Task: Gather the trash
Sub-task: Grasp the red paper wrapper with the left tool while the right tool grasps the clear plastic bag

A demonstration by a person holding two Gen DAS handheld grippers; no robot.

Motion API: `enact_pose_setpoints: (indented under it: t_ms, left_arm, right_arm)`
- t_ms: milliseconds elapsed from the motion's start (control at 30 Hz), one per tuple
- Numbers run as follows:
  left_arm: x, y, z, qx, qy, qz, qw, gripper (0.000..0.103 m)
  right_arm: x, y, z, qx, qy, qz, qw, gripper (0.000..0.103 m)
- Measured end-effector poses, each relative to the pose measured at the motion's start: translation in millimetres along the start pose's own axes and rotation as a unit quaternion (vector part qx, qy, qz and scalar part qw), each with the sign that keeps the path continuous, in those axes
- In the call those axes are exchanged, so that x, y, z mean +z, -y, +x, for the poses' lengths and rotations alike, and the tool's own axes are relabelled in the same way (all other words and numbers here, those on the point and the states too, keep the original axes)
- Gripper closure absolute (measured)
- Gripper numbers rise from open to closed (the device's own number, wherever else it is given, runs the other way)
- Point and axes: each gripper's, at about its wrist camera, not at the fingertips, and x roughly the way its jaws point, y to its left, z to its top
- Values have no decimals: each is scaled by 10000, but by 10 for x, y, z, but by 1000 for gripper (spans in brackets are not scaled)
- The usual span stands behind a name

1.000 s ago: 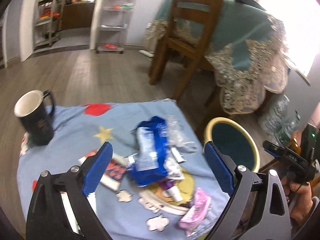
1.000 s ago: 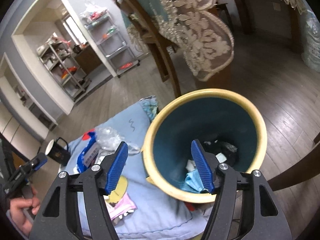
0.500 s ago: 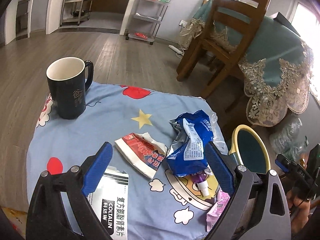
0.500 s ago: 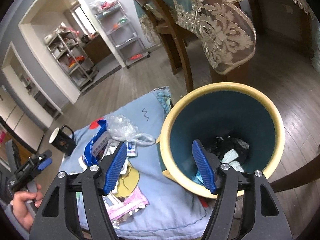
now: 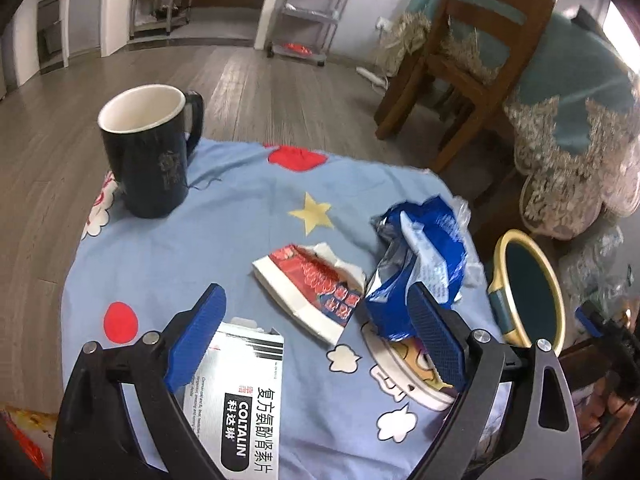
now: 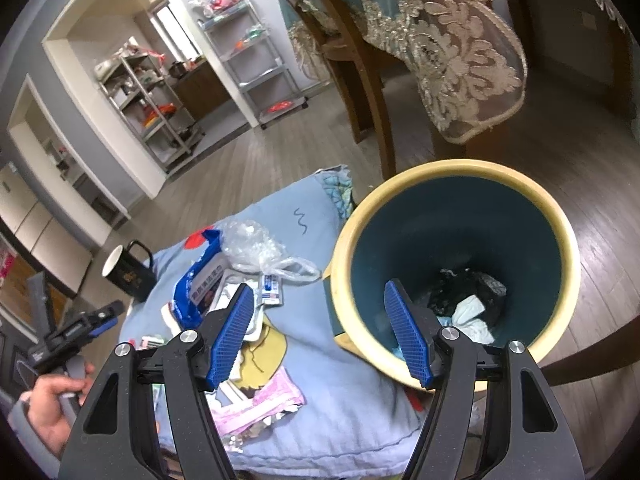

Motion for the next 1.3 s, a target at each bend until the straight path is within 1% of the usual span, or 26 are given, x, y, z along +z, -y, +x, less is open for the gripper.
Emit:
enact_pose_setpoints:
  t_ms: [167,300,367,433,467,500,533,600,667,733,800,900,933,1000,1100,1233,1300]
  left_arm:
    - [22,71,272,87,-375,346,9987,22]
    - [83,95,453,145,-539,524,9971,23]
    - [128,100,534,39,-619,529,9967,23]
    - [173,70,596,-106,-664,339,9972,24]
    - [195,25,620,-195,-672,158,9974,28]
    - [214,-22,644,-292,-688,-71,9972,36]
    - [238,-91,689,-437,-735,-409,9955,41]
    - [260,-140,769,-572,-853,-732,9920,67]
    - [278,-129,852,-634,-945,-893,9895,76]
    - [295,-84,899,-633,-991,-887,9891,76]
    - [310,-36,965,-549,-1062,-830,9894,76]
    - [301,-40,1063,-412,-1162,-837,9888,81]
    - [295,-36,1070,-362,-1144,-814,9894,82]
    - [295,-10,1063,-336,-1093,-748,9906,92]
    - [317,2,1011,-306,-978,-630,9927,92]
    - [365,-49,898,-315,-751,-630,9947,92]
    - [390,-72,826,-378,-631,-675,9950,92]
  right_arm:
    - [-17,-115,64,103,-116,-154,9998,34]
    - [-22,-192,121,151,-206,-273,9993,34]
    - [-22,-224,152,161,-256,-324,9990,34]
    - [-26,-253,173,165,-288,-364,9988,34]
    - [-30,-274,182,170,-301,-380,9987,34]
    - [-28,-290,194,174,-312,-400,9986,34]
    - [-31,-323,213,177,-327,-439,9983,34]
    - [-35,-360,240,189,-355,-480,9980,34]
    - [-38,-409,283,203,-395,-539,9976,34]
    - [-38,-460,324,218,-447,-599,9970,34]
    - [-27,-514,361,233,-480,-670,9963,34]
    - [22,-602,468,240,-547,-812,9949,34]
    - [37,-619,502,241,-563,-855,9944,34]
    - [68,-664,581,232,-603,-955,9933,34]
    - [131,-755,744,172,-683,-1210,9901,34]
    - [228,-907,1040,97,-836,-1642,9828,34]
    - [257,-960,1180,63,-915,-1783,9797,35]
